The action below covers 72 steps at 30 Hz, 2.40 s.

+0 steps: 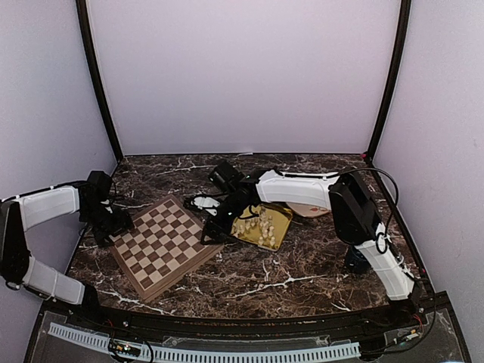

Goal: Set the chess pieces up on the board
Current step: Adjust the chessboard at the center of the board.

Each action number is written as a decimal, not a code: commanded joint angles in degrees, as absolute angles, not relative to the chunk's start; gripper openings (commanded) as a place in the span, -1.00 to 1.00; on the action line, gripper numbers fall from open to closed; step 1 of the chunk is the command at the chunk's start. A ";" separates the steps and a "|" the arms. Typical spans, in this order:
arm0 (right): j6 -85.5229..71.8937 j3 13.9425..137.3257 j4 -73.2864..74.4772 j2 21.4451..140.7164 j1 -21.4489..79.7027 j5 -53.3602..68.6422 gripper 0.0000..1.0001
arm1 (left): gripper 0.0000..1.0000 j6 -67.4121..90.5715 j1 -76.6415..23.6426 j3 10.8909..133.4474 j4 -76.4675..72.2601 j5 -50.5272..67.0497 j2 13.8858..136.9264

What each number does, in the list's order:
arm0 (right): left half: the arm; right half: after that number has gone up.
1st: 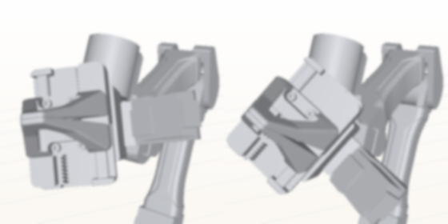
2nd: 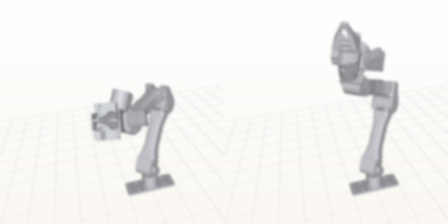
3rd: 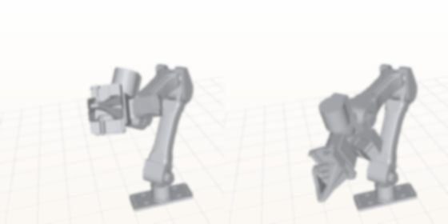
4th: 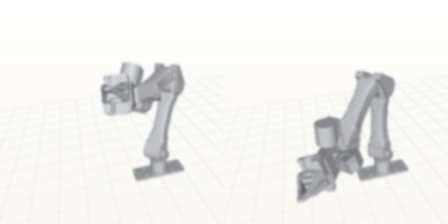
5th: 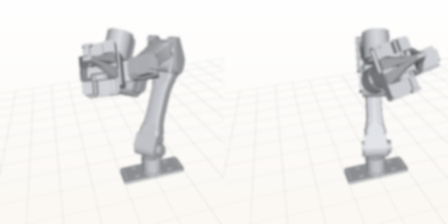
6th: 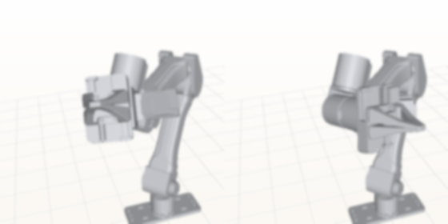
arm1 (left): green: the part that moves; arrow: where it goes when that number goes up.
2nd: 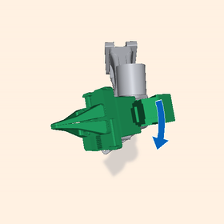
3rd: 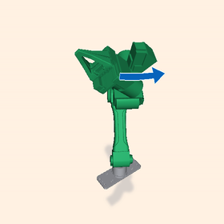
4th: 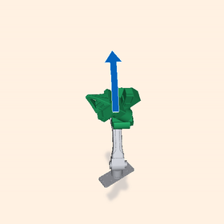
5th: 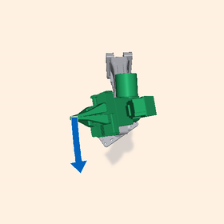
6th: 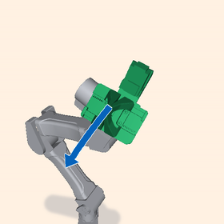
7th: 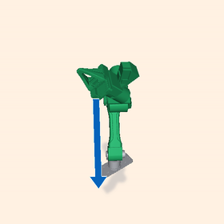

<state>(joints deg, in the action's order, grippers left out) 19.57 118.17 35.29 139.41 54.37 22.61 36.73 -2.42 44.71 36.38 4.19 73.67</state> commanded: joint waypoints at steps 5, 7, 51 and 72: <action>22.37 115.82 36.97 139.48 57.33 22.48 0.78 | 0.73 37.86 -2.02 41.36 32.64 5.16 78.98; 23.90 115.46 38.20 139.66 58.59 22.73 0.76 | 0.72 37.09 -1.96 41.64 31.47 5.23 80.49; 29.25 110.86 42.37 137.47 64.78 23.77 0.67 | 0.87 33.62 6.68 41.25 31.16 6.95 81.53; 31.38 99.46 45.38 130.46 63.67 19.66 0.56 | 0.78 33.47 -1.27 43.25 20.58 14.22 87.44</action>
